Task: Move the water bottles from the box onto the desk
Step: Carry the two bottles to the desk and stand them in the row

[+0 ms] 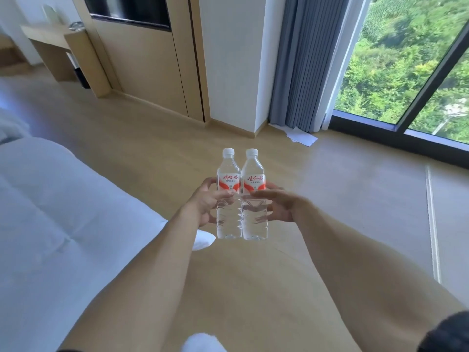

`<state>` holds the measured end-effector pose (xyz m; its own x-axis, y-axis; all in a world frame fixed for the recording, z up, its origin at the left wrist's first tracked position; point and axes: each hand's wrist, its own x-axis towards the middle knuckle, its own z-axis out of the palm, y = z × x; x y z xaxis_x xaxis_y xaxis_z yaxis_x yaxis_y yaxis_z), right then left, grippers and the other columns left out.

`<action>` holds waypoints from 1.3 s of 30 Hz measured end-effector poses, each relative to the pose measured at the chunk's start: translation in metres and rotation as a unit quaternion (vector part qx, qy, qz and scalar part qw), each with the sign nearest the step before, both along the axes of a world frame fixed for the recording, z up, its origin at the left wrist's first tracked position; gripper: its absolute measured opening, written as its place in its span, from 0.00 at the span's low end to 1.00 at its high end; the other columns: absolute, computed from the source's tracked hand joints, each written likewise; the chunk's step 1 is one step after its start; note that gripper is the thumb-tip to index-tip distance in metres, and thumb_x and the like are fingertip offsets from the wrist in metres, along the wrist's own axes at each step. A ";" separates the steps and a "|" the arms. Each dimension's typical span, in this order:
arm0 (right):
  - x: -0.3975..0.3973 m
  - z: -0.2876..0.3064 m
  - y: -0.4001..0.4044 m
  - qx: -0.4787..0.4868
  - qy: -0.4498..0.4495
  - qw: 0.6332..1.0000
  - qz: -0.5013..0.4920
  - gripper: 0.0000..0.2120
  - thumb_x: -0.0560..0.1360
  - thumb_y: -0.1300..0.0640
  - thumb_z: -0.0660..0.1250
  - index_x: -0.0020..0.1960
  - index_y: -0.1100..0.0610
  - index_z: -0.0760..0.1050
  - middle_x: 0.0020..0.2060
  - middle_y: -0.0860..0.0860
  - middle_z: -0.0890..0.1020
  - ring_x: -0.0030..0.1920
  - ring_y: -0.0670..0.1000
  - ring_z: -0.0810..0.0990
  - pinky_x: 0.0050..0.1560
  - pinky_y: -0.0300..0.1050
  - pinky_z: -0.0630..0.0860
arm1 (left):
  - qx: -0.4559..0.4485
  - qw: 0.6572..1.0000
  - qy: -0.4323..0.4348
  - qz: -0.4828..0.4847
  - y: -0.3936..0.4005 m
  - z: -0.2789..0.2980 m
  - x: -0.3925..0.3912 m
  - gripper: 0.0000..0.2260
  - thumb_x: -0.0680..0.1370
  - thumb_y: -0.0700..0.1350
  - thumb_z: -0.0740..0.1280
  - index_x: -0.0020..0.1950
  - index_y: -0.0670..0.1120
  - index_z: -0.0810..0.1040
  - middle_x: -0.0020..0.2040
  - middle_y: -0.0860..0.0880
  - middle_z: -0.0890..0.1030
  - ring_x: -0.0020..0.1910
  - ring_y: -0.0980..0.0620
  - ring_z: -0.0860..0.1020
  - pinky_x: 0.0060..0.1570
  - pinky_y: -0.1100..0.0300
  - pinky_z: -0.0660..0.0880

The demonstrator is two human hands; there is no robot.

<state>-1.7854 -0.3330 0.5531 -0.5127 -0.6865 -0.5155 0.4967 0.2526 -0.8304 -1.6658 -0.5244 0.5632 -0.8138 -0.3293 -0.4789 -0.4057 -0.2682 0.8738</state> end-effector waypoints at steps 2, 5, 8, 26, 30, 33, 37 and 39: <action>-0.021 -0.001 -0.014 0.010 0.005 1.000 0.004 0.23 0.72 0.59 0.76 0.65 0.51 0.76 0.61 0.56 0.83 0.59 0.62 0.83 0.60 0.71 0.74 | -0.003 1.000 -0.003 0.002 -0.011 -0.001 -0.021 0.25 0.72 0.43 0.78 0.65 0.54 0.73 0.54 0.46 0.85 0.50 0.47 0.84 0.42 0.41 0.81; -0.056 -0.005 -0.038 0.022 0.020 1.000 0.003 0.21 0.73 0.59 0.75 0.64 0.49 0.77 0.61 0.55 0.82 0.61 0.62 0.81 0.58 0.68 0.77 | -0.007 1.000 -0.006 0.001 -0.033 -0.007 -0.055 0.25 0.72 0.43 0.78 0.65 0.55 0.73 0.55 0.45 0.85 0.54 0.44 0.84 0.47 0.37 0.80; -0.097 -0.007 -0.069 0.036 0.026 0.999 -0.001 0.26 0.71 0.59 0.76 0.67 0.49 0.75 0.62 0.55 0.81 0.61 0.60 0.80 0.54 0.65 0.80 | -0.001 1.000 -0.008 0.005 -0.063 -0.013 -0.093 0.25 0.73 0.42 0.78 0.66 0.54 0.73 0.54 0.45 0.85 0.54 0.44 0.83 0.48 0.37 0.80; -0.315 0.014 -0.300 0.042 0.071 0.996 0.033 0.42 0.60 0.53 0.82 0.70 0.44 0.69 0.59 0.51 0.82 0.58 0.55 0.82 0.62 0.70 0.73 | -0.006 0.998 -0.003 0.059 -0.277 -0.001 -0.296 0.29 0.73 0.41 0.78 0.69 0.54 0.71 0.58 0.44 0.83 0.56 0.42 0.82 0.56 0.30 0.76; -0.355 0.010 -0.345 0.037 0.070 0.995 0.064 0.43 0.60 0.53 0.81 0.71 0.45 0.68 0.60 0.52 0.82 0.59 0.57 0.82 0.62 0.71 0.72 | -0.003 0.996 -0.007 0.088 -0.312 -0.008 -0.325 0.29 0.72 0.41 0.78 0.68 0.56 0.71 0.58 0.44 0.83 0.56 0.43 0.82 0.56 0.29 0.75; -0.390 0.001 -0.381 0.032 0.067 0.993 0.092 0.41 0.61 0.53 0.81 0.71 0.46 0.69 0.60 0.53 0.82 0.58 0.57 0.82 0.60 0.70 0.74 | -0.005 0.993 -0.012 0.114 -0.340 -0.017 -0.350 0.29 0.72 0.42 0.79 0.67 0.56 0.71 0.57 0.44 0.84 0.56 0.43 0.83 0.54 0.29 0.76; -0.445 -0.015 -0.434 0.034 0.060 0.990 0.125 0.36 0.65 0.55 0.80 0.70 0.46 0.71 0.58 0.53 0.83 0.57 0.56 0.83 0.57 0.66 0.77 | -0.005 0.988 -0.015 0.152 -0.381 -0.029 -0.391 0.28 0.71 0.43 0.79 0.65 0.58 0.71 0.53 0.46 0.86 0.51 0.47 0.84 0.51 0.33 0.79; -0.475 -0.018 -0.461 0.038 0.058 0.986 0.152 0.34 0.67 0.56 0.80 0.70 0.46 0.70 0.58 0.52 0.83 0.57 0.56 0.83 0.57 0.66 0.78 | -0.005 0.984 -0.022 0.178 -0.398 -0.033 -0.414 0.28 0.71 0.43 0.80 0.64 0.59 0.71 0.53 0.46 0.86 0.52 0.48 0.85 0.51 0.33 0.79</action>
<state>-2.2602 -0.7937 0.5351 -0.3486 -0.7791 -0.5210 0.2914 0.4383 -0.8503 -2.0799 -0.9228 0.5303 -0.6248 -0.5944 -0.5063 -0.3248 -0.3918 0.8608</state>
